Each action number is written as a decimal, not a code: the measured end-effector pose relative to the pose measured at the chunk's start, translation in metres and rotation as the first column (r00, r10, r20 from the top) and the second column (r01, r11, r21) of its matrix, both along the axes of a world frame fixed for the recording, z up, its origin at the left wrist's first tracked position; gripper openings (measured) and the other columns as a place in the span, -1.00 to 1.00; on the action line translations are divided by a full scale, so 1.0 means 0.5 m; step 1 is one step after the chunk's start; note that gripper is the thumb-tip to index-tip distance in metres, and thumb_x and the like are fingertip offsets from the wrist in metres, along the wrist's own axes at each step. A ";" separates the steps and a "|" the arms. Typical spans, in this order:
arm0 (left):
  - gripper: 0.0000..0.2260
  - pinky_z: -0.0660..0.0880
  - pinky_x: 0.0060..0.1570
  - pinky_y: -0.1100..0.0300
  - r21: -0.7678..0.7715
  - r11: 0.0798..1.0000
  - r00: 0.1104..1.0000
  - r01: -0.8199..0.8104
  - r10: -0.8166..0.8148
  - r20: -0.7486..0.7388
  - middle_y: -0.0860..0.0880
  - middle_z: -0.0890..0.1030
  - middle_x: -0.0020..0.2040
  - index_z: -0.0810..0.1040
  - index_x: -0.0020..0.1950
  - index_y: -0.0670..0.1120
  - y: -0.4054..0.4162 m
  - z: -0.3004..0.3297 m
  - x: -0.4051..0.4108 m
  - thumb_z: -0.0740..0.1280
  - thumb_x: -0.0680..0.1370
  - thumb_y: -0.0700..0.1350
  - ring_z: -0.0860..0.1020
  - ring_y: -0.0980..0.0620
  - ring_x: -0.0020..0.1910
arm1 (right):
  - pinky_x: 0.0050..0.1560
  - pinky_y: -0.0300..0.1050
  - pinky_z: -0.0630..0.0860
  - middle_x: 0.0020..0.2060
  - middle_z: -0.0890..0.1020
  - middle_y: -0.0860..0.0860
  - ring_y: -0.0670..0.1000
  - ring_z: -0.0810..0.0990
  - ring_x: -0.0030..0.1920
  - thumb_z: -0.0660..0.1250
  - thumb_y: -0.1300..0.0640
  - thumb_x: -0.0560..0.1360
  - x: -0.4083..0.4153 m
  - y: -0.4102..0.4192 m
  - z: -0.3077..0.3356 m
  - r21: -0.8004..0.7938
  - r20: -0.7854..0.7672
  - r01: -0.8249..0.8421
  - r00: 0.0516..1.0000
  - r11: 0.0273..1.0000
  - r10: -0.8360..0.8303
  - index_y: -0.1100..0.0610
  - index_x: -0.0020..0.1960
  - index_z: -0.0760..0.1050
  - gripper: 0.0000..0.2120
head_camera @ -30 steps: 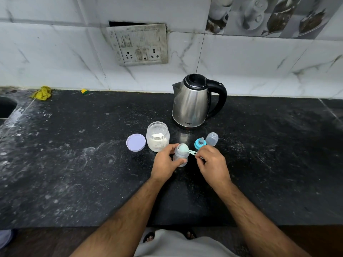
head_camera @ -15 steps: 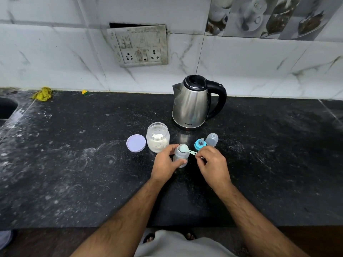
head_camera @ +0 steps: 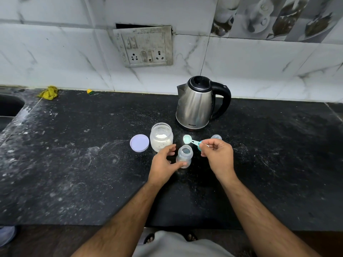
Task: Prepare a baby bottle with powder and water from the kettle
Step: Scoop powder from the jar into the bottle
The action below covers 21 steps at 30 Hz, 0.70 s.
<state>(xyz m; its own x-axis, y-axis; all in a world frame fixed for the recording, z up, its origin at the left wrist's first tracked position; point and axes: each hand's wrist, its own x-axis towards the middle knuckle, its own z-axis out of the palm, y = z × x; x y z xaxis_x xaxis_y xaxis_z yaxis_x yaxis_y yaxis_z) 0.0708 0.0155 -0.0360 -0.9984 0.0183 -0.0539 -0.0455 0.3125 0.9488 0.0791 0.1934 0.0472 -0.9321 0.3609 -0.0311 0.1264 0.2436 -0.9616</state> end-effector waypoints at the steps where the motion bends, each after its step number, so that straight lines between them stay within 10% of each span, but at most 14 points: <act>1: -0.33 0.49 -0.08 0.38 -0.004 1.000 1.000 -0.024 0.024 -0.008 0.18 0.63 0.11 0.53 0.29 0.06 -0.011 0.000 0.001 0.66 0.22 0.01 0.57 0.32 0.03 | -0.17 0.03 0.65 -0.34 0.68 0.04 -0.04 0.62 -0.37 0.45 0.33 0.45 -0.007 -0.002 0.005 0.005 -0.003 -0.008 1.000 1.000 0.008 0.11 -0.19 0.65 -0.87; 7: -0.58 0.47 -0.13 0.44 -0.003 0.961 0.959 -0.275 0.274 -0.079 0.10 0.65 -0.13 0.60 0.06 0.03 -0.096 0.017 -0.020 0.64 0.26 0.00 0.55 0.27 -0.22 | -0.26 -0.02 0.59 -0.47 0.60 -0.10 -0.08 0.55 -0.45 0.45 0.33 0.43 -0.083 -0.045 0.040 0.081 -0.031 -0.106 0.994 0.991 0.109 0.00 -0.24 0.60 -0.77; 13: -0.42 0.39 0.03 0.35 -0.113 0.951 0.952 -0.286 0.269 -0.144 0.13 0.57 0.13 0.54 0.26 -0.01 -0.132 0.049 -0.066 0.62 0.29 0.02 0.54 0.17 0.00 | -0.26 -0.33 0.44 -0.47 0.52 -0.15 -0.17 0.48 -0.41 0.49 0.24 0.38 -0.172 -0.120 0.049 0.309 -0.031 -0.165 0.983 0.936 0.183 -0.01 -0.23 0.55 -0.81; 21: -0.14 0.36 0.18 0.25 -0.216 0.967 0.988 -0.134 0.114 -0.104 0.01 0.47 0.38 0.36 0.48 -0.06 -0.127 0.055 -0.102 0.64 0.26 0.06 0.46 0.12 0.22 | -0.23 -0.10 0.49 -0.17 0.68 0.05 0.14 0.63 -0.11 0.25 0.30 0.43 -0.220 -0.220 0.049 0.772 0.279 -0.388 0.918 0.503 0.281 0.07 -0.23 0.54 -0.82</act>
<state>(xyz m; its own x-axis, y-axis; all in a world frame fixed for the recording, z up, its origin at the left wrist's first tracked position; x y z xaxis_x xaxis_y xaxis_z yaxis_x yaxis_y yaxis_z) 0.0198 -0.0481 -0.0085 -0.9930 -0.1085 0.0473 -0.0152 0.5130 0.8583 -0.0308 0.0836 0.0718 -0.9985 -0.0552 0.0014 -0.0526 0.9441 -0.3254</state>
